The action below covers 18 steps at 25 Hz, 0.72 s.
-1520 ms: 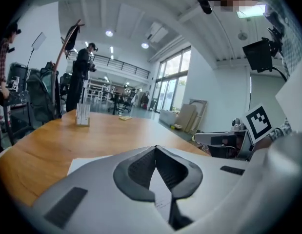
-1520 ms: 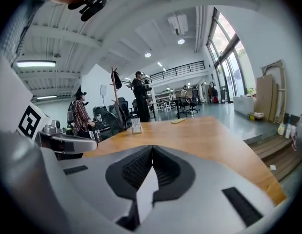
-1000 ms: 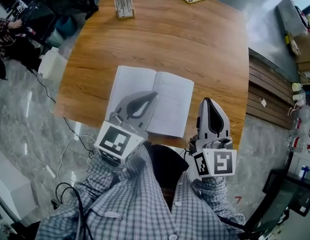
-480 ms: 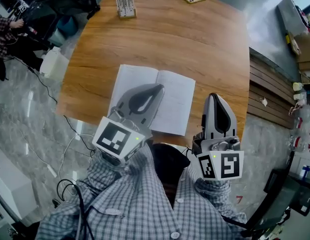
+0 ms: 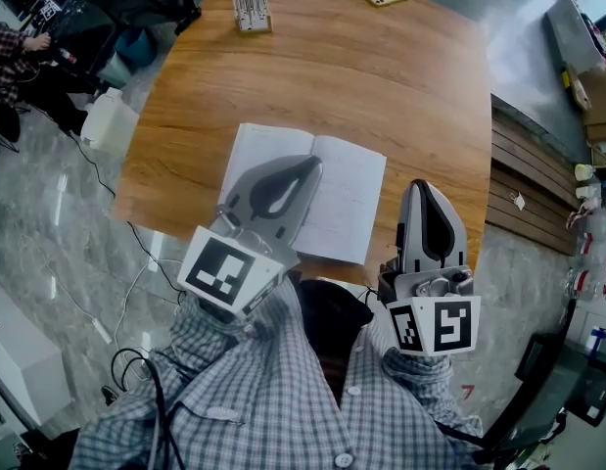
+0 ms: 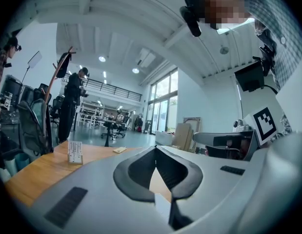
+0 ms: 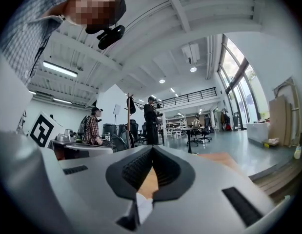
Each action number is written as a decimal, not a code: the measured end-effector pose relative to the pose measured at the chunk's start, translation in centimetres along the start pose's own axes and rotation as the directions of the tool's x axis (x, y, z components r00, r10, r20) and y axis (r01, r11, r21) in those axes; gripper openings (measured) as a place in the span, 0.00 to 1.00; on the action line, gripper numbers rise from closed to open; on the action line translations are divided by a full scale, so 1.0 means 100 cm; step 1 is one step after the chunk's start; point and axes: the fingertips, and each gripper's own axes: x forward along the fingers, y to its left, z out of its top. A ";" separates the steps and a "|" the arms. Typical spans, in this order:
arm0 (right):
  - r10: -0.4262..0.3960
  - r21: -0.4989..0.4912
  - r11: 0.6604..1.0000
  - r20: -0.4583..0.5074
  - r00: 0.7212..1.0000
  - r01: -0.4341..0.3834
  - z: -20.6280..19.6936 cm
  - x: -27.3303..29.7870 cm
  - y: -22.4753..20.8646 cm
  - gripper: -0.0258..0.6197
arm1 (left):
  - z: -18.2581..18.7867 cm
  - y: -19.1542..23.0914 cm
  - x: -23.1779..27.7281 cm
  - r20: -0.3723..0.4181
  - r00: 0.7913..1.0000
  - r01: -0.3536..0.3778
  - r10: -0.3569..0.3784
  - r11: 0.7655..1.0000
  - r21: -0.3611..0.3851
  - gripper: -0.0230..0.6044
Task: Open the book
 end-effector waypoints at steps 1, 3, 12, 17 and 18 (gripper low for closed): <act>0.000 -0.001 1.000 -0.002 1.000 0.000 0.000 0.000 0.000 0.07 | 0.001 0.000 0.000 0.002 1.000 -0.002 0.002 1.000 0.002 0.05; -0.002 -0.006 1.000 -0.009 1.000 0.002 -0.001 0.000 0.001 0.07 | 0.003 0.001 -0.001 0.006 1.000 -0.004 0.004 1.000 0.004 0.05; -0.007 0.005 1.000 -0.017 1.000 0.007 -0.003 -0.001 -0.001 0.07 | 0.008 0.001 -0.003 0.028 1.000 -0.011 0.011 1.000 -0.004 0.05; 0.000 0.008 1.000 -0.010 1.000 0.000 -0.001 0.000 0.000 0.07 | 0.010 0.003 -0.004 0.036 0.999 -0.018 0.018 1.000 -0.005 0.05; 0.004 0.009 1.000 -0.005 1.000 -0.004 0.000 0.000 0.001 0.07 | 0.010 0.004 -0.004 0.040 0.999 -0.019 0.020 1.000 -0.008 0.05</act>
